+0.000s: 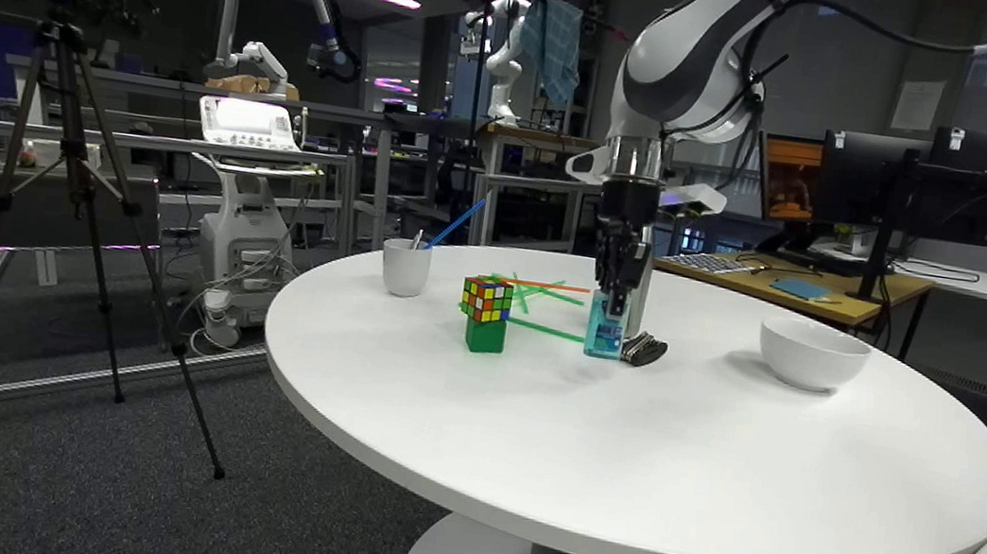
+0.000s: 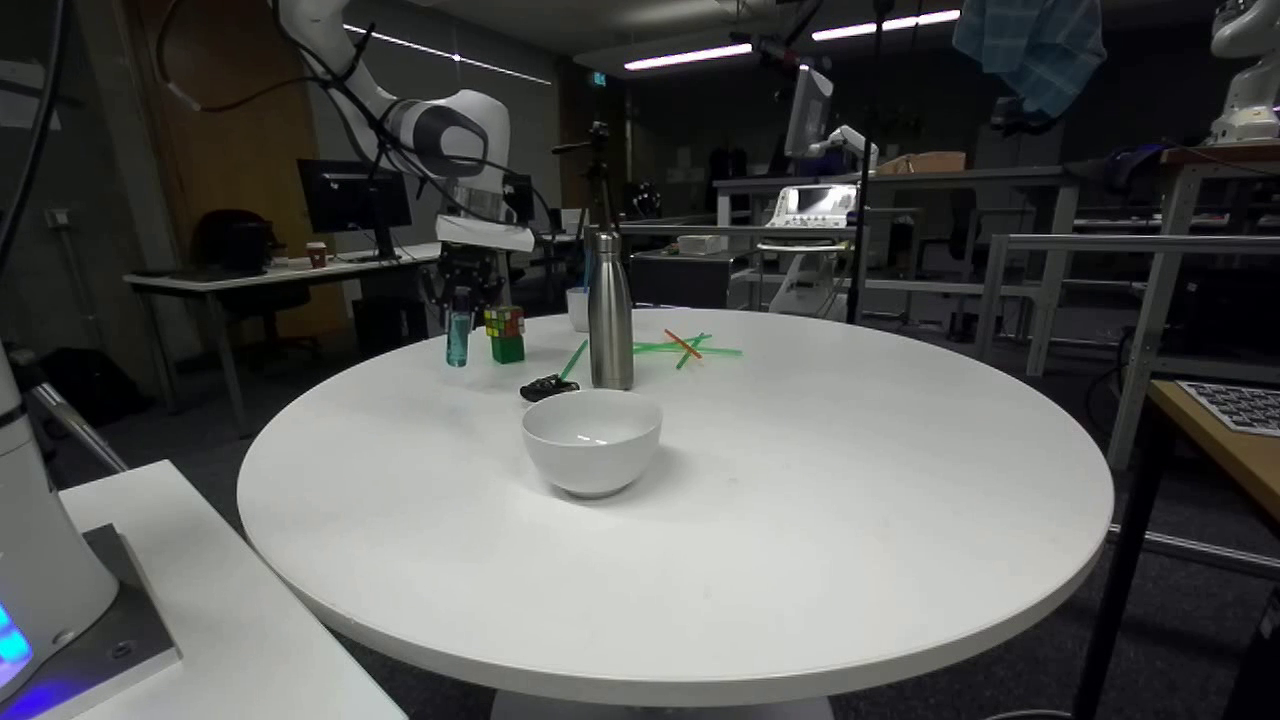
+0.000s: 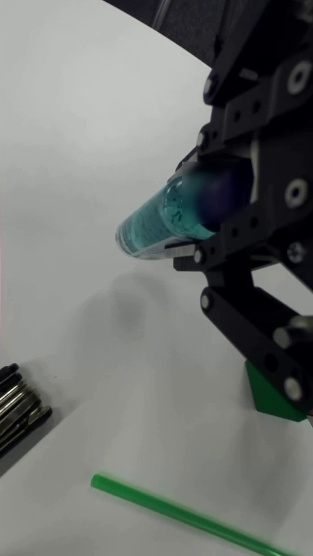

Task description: Put the blue bottle on top of the block

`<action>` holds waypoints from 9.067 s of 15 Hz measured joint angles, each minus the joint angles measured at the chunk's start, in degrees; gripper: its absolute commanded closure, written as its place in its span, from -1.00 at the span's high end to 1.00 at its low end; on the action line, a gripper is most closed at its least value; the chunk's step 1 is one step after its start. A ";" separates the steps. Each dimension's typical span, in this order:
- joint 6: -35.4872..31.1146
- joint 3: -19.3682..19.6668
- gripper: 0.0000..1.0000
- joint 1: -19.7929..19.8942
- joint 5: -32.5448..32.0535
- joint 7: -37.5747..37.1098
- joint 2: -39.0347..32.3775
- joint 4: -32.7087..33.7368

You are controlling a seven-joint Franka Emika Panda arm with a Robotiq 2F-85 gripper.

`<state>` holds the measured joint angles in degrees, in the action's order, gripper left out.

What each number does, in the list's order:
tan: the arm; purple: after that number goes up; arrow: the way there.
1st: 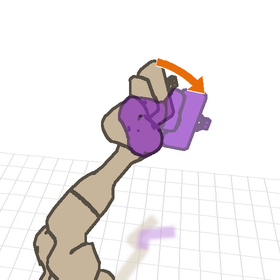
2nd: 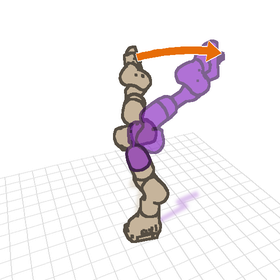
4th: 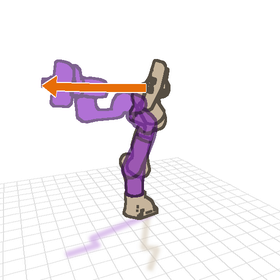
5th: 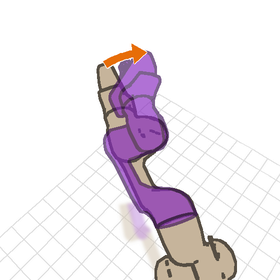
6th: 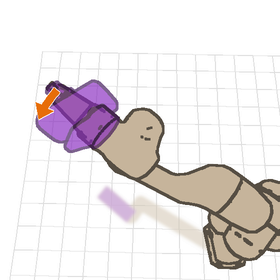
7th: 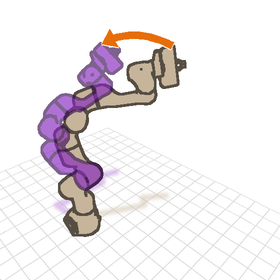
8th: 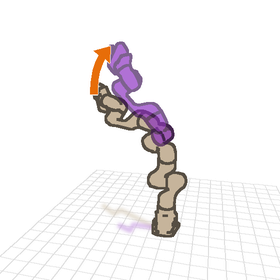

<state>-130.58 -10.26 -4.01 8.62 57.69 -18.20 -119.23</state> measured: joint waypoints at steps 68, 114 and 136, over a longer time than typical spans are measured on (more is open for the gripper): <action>16.82 0.20 -0.80 -7.16 -15.09 -27.31 -17.39 40.11; 22.37 0.17 -0.80 -9.36 -15.39 -26.82 -26.39 52.47; 22.68 0.25 1.00 -9.43 -15.81 -26.90 -26.42 54.26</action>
<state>-107.91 -10.02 -13.43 -7.19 30.79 -44.61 -64.97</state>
